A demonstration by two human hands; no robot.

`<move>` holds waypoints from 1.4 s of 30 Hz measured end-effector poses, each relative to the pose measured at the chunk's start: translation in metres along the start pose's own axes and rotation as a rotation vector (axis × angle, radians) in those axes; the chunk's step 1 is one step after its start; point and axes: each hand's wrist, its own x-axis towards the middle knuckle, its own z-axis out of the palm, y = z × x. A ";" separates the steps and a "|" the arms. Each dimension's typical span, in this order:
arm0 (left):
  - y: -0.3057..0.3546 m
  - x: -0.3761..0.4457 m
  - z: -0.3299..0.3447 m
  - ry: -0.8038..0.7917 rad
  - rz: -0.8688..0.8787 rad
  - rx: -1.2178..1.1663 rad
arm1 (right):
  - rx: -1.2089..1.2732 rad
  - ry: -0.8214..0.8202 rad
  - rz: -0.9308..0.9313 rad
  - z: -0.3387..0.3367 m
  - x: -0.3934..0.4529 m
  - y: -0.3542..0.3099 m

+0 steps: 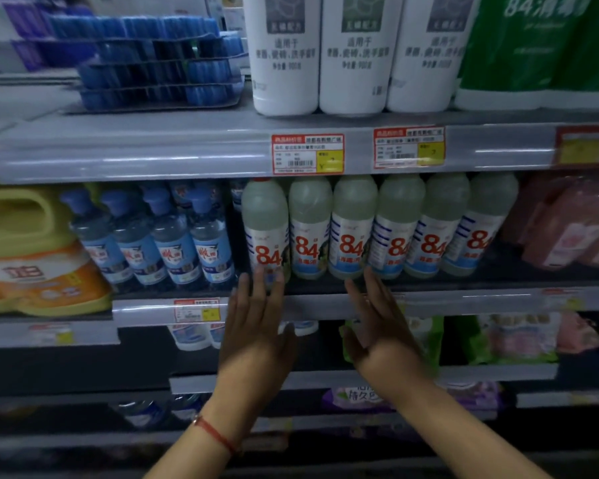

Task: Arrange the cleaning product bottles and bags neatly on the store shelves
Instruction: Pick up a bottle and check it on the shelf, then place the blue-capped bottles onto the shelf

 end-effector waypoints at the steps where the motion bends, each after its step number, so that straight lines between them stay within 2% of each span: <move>1: -0.007 0.001 0.000 -0.025 -0.052 0.010 | 0.008 -0.017 -0.001 0.002 0.002 -0.003; 5: -0.014 0.007 0.012 -0.139 -0.101 0.014 | -0.033 -0.118 0.053 0.003 0.013 -0.020; 11: -0.008 0.008 0.016 -0.086 -0.105 0.044 | -0.041 -0.053 0.070 0.010 0.015 -0.026; 14: -0.009 0.008 0.016 -0.079 -0.099 0.036 | -0.039 0.008 -0.076 0.009 0.013 -0.032; 17: -0.011 0.008 0.015 -0.099 -0.095 0.034 | -0.120 -0.094 -0.201 0.011 0.026 -0.043; 20: -0.011 0.009 0.016 -0.093 -0.089 0.048 | -0.220 -0.204 -0.139 0.016 0.039 -0.048; 34: -0.013 0.013 0.011 -0.091 -0.039 0.089 | -0.212 -0.063 0.015 0.042 0.038 -0.040; 39: -0.011 0.015 0.011 -0.101 -0.033 0.087 | -0.213 -0.073 0.012 0.041 0.036 -0.042; 42: -0.014 0.014 0.012 -0.118 -0.044 0.084 | -0.173 -0.140 0.018 0.031 0.039 -0.048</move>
